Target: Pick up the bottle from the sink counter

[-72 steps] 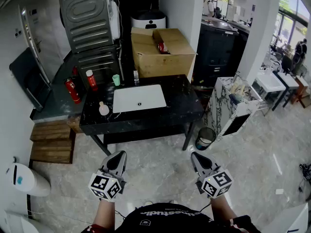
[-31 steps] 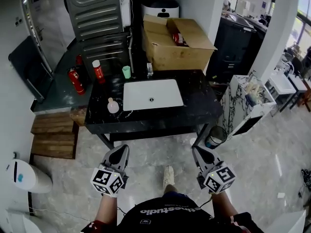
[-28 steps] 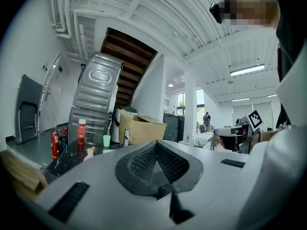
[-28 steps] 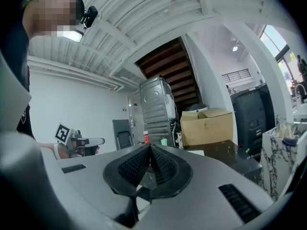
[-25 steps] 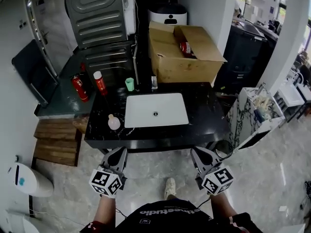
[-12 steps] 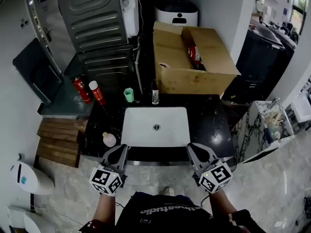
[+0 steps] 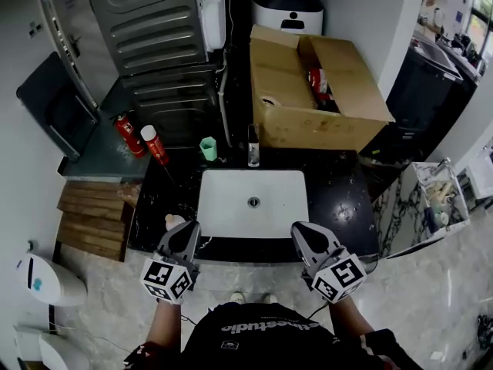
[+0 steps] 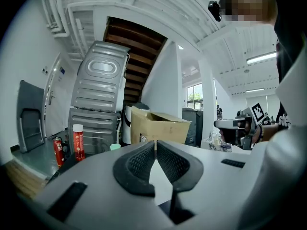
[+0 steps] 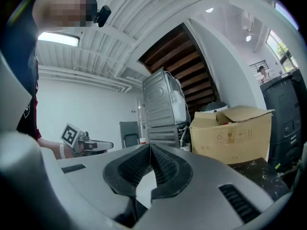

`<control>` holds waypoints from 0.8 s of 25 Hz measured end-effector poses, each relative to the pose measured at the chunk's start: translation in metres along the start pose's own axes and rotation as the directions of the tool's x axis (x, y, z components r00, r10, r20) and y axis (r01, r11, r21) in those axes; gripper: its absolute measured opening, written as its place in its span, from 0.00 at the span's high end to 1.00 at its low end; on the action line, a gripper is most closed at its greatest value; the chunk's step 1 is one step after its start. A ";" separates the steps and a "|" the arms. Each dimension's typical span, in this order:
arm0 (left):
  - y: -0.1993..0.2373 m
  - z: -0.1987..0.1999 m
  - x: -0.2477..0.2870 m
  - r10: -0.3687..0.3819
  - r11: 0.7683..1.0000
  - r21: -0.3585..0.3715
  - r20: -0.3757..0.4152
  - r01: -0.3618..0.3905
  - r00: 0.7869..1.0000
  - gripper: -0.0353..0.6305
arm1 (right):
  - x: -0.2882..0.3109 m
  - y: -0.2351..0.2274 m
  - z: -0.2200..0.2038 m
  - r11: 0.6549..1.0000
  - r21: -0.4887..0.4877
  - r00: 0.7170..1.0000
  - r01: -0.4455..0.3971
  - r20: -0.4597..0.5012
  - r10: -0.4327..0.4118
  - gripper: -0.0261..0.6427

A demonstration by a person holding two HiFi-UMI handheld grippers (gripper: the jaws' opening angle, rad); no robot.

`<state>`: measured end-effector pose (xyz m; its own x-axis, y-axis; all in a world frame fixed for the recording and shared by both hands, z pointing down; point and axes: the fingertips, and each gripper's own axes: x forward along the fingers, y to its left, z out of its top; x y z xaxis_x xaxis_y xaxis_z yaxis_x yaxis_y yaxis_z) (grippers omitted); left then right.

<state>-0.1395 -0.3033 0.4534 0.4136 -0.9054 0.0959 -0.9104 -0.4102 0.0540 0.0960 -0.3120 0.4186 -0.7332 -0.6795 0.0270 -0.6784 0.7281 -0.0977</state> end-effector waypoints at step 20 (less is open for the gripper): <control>0.170 -0.145 0.001 0.272 0.962 0.027 -0.133 -0.271 0.953 0.44 | 0.096 0.063 -0.038 0.988 -0.046 0.986 -0.145 -0.094 0.140 0.90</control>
<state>-0.2921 -0.3580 0.6069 0.1479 -0.9599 0.2381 -0.9883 -0.1526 -0.0012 -0.0187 -0.3283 0.4530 -0.8223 -0.5590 0.1064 -0.5662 0.8225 -0.0548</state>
